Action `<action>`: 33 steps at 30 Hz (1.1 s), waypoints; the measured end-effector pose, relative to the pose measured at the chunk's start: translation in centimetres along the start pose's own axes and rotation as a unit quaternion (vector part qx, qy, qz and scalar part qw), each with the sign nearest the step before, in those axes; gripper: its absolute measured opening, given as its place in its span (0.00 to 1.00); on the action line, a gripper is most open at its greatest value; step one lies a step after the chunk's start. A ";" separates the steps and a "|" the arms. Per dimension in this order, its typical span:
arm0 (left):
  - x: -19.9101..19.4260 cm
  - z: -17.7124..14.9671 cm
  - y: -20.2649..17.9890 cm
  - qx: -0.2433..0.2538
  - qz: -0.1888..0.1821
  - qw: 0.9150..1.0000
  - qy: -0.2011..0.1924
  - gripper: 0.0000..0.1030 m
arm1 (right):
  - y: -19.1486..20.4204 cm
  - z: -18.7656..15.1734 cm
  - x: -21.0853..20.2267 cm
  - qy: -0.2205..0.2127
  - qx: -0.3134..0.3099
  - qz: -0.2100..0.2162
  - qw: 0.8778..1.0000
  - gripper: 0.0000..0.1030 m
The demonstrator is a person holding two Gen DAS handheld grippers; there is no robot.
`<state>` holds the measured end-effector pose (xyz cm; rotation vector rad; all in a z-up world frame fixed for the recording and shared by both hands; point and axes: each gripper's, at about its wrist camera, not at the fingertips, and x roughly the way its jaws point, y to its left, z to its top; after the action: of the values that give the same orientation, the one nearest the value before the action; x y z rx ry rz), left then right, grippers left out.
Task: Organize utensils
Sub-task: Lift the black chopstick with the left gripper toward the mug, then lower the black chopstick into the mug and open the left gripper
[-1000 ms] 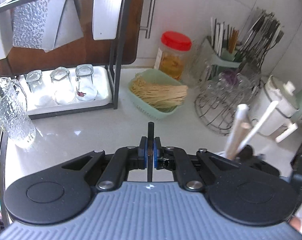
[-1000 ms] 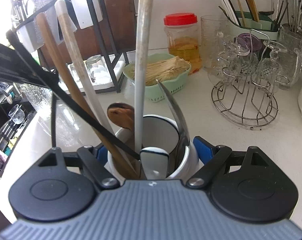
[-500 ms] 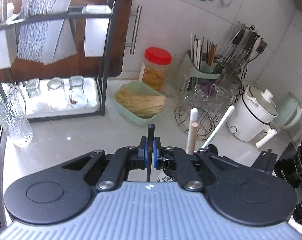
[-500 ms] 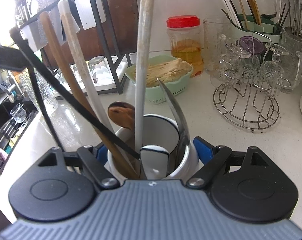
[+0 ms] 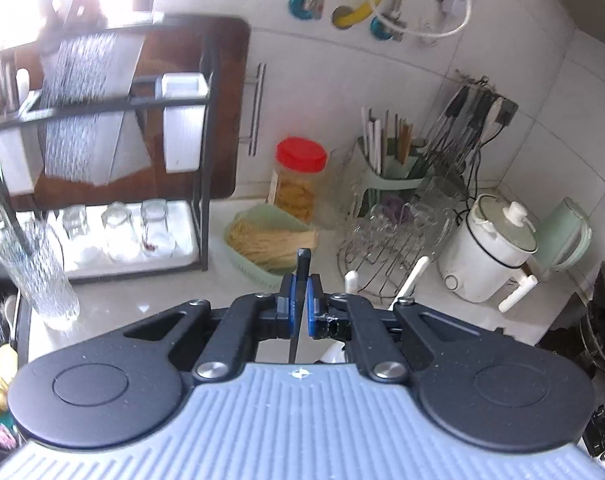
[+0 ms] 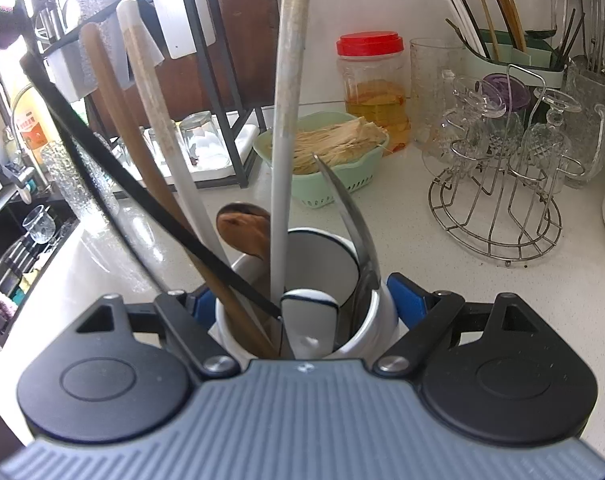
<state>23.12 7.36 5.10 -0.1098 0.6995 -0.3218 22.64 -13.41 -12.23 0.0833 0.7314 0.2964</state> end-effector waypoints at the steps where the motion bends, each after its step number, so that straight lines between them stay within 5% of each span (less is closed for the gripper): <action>1: -0.5 0.5 -0.4 0.010 0.000 1.000 -0.002 0.06 | 0.0 0.0 0.0 0.000 -0.001 0.000 1.000 0.85; 33: -10.9 9.6 -8.9 0.134 -0.050 0.986 -0.085 0.06 | -0.1 -0.1 0.0 -0.006 -0.009 0.011 1.000 0.85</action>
<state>19.29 2.44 20.93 0.0834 0.4768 -0.4931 22.61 -13.55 -12.35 0.0756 0.7155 0.3232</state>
